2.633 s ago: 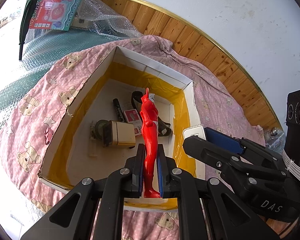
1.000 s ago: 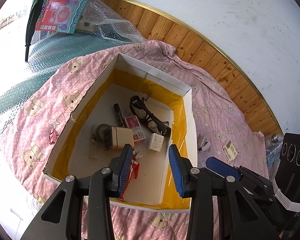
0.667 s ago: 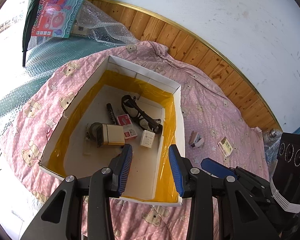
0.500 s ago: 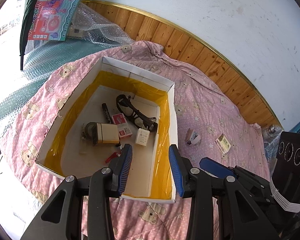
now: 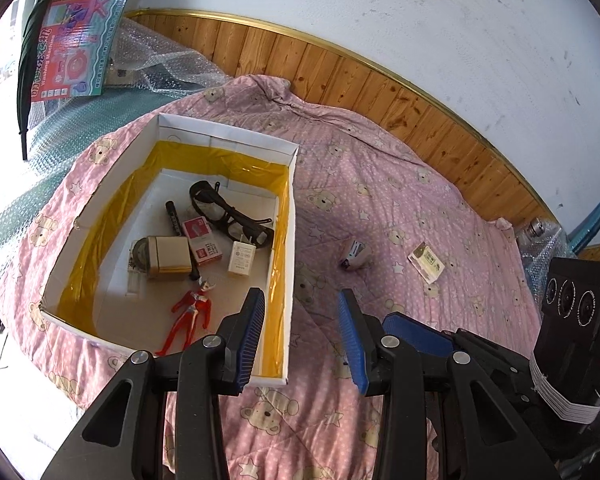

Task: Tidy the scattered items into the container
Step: 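Move both open tools back toward the pink stapler and yellow tissue pack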

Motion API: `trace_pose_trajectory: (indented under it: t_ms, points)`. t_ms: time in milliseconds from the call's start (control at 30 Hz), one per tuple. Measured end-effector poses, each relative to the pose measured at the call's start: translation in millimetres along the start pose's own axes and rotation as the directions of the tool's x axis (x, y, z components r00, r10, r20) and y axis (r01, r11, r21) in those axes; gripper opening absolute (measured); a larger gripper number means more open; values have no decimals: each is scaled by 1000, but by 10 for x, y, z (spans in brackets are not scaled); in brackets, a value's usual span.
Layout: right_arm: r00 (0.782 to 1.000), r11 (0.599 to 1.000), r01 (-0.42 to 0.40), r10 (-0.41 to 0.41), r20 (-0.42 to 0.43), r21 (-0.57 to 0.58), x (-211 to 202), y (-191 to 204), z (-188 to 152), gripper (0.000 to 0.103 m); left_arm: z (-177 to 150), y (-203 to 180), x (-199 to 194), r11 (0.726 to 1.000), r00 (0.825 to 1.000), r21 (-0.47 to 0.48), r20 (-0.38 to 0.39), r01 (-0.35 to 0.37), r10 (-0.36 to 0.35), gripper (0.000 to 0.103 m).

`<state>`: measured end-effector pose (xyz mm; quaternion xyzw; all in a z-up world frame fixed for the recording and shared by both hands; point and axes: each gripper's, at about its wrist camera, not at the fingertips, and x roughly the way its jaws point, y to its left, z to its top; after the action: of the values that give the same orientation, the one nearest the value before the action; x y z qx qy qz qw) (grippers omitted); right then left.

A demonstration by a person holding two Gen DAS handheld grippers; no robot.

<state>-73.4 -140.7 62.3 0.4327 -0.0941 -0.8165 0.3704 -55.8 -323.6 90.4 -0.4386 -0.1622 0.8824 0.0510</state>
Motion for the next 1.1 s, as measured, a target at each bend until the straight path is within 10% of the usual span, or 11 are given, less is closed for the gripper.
trace_pose_trajectory:
  t_ms: [1100]
  points:
    - [995,953,87,-99,27,291,-625,-1487,-505,49,-312,-1365,981,977,982,206,-189,62,-23,41]
